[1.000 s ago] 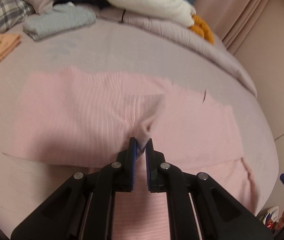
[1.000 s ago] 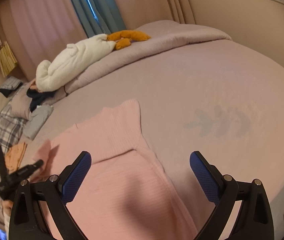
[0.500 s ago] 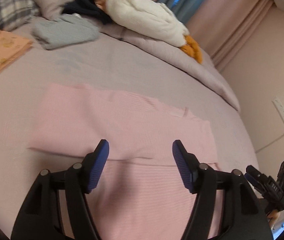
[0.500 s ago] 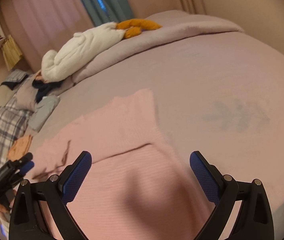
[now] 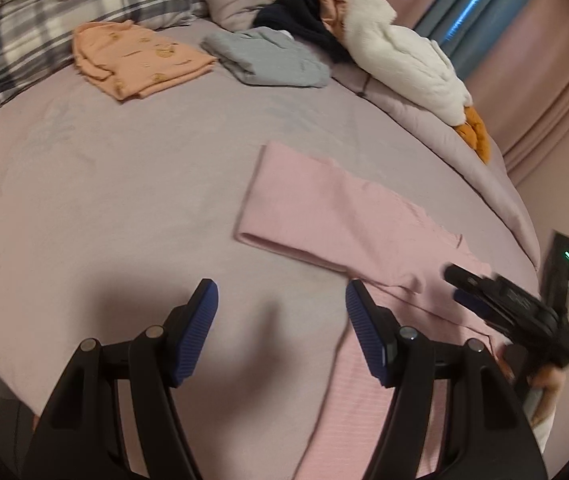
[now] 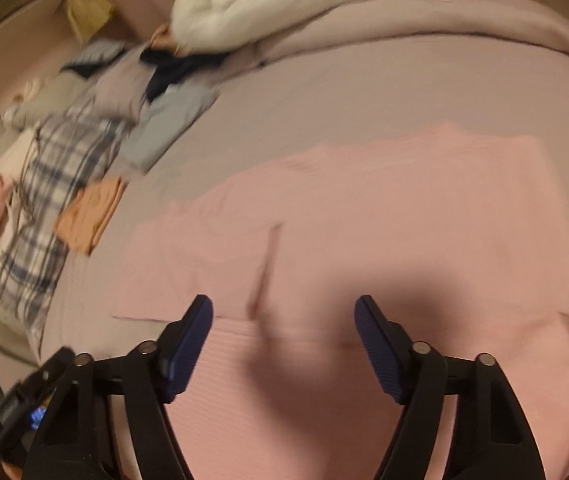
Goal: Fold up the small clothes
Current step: 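Lower the right tool onto the sweater hem and close it, then lift the held hem and fold it toward the collar with the right tool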
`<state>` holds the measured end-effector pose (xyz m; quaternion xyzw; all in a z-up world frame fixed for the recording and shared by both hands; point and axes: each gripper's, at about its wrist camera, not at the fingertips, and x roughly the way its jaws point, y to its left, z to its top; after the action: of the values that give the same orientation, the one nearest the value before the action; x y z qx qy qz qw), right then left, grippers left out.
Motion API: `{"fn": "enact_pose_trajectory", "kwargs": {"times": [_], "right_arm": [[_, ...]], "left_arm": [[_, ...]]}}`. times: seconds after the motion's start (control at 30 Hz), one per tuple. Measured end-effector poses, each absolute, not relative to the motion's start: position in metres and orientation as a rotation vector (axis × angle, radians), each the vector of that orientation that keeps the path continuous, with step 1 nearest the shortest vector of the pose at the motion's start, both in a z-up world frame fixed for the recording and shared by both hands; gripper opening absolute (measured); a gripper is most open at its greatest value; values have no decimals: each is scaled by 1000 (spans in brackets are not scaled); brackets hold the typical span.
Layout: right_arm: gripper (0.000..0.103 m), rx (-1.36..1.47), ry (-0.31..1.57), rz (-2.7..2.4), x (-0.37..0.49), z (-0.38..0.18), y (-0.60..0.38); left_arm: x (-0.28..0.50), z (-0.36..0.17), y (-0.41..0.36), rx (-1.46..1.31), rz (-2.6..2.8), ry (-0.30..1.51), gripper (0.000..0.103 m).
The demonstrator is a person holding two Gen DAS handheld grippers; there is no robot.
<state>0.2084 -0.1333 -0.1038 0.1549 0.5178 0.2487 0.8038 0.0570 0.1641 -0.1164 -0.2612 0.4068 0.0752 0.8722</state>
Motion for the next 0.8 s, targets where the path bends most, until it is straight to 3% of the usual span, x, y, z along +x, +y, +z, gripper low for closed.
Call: {"fn": "enact_pose_trajectory", "kwargs": {"times": [0.3,0.37,0.5,0.8], "right_arm": [[38,186,1186,512,222,-124,-83],[6,165,1171,511,223,-117,-83],[6,130,1113,548,223,-90,-91],[6,80,867,626,218,35,-110]], "left_arm": [[40,-114,169,-551,178,841,66],[41,-114,170,-553,178,842,66],[41,-114,172,-556,175,834,66],[47,-114,173,-570,165,839,66]]}}
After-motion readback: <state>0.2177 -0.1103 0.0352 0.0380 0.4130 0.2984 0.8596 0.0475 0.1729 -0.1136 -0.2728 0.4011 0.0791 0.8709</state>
